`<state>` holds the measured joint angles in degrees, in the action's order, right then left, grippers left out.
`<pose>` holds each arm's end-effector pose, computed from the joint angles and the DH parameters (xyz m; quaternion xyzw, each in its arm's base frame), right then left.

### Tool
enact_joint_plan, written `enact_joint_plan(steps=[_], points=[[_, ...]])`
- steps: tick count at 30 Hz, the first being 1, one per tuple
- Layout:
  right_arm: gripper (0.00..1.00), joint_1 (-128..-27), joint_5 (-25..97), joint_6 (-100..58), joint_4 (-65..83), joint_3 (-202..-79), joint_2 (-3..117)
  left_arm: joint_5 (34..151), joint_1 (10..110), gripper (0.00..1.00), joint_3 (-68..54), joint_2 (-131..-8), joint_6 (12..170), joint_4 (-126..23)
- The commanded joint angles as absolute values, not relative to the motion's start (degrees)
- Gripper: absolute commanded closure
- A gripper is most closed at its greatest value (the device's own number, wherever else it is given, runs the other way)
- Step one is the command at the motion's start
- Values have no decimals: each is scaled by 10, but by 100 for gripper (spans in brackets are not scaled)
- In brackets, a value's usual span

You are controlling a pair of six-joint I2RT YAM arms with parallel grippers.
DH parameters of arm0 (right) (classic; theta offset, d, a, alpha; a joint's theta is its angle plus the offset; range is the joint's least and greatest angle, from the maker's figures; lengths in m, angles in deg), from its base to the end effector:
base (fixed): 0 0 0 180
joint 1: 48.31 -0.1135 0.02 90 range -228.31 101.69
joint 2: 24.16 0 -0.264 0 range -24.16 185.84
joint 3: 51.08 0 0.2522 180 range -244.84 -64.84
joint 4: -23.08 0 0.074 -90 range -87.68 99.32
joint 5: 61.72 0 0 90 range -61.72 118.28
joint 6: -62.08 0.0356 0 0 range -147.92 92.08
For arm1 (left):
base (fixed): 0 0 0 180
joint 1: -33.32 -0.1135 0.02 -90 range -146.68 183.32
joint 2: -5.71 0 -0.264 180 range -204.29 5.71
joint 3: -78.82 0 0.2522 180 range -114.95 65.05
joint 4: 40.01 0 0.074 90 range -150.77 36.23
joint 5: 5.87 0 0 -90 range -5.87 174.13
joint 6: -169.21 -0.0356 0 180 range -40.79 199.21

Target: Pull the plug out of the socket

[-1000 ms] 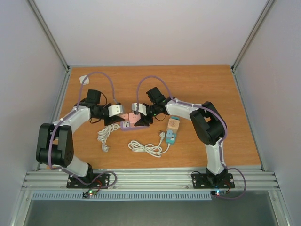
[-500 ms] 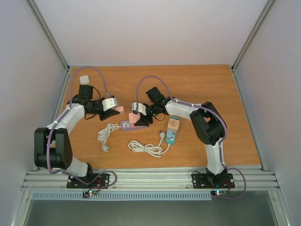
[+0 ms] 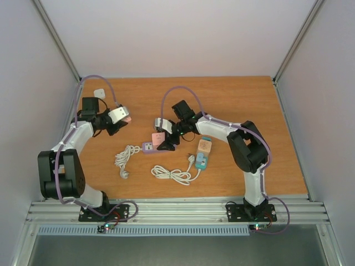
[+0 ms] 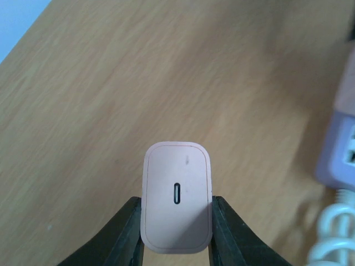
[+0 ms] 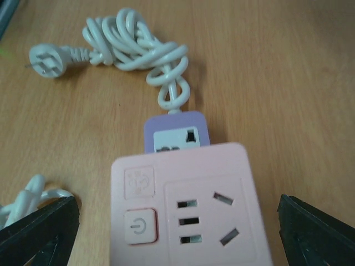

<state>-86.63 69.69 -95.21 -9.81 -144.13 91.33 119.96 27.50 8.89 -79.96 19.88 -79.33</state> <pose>0.3181 0.2814 0.1727 -0.7750 0.4559 0.2571 0.3543 0.3023 0.0099 0.2240 0.4910 0.7689 -0.0935 0.3987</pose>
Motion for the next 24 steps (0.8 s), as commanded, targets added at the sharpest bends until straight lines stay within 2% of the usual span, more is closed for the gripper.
enact_joint_plan(steps=[1, 13, 24], points=[[2, -872, 714, -931, -98, -1461, 865, 1079, 269, 90, 68, -828, 242, -695], [1, -869, 676, -865, -59, -1367, 740, 827, 268, 88, 8, -918, 225, -581], [2, -863, 659, -818, -13, -1271, 628, 690, 268, 87, -96, -1051, 205, -560]])
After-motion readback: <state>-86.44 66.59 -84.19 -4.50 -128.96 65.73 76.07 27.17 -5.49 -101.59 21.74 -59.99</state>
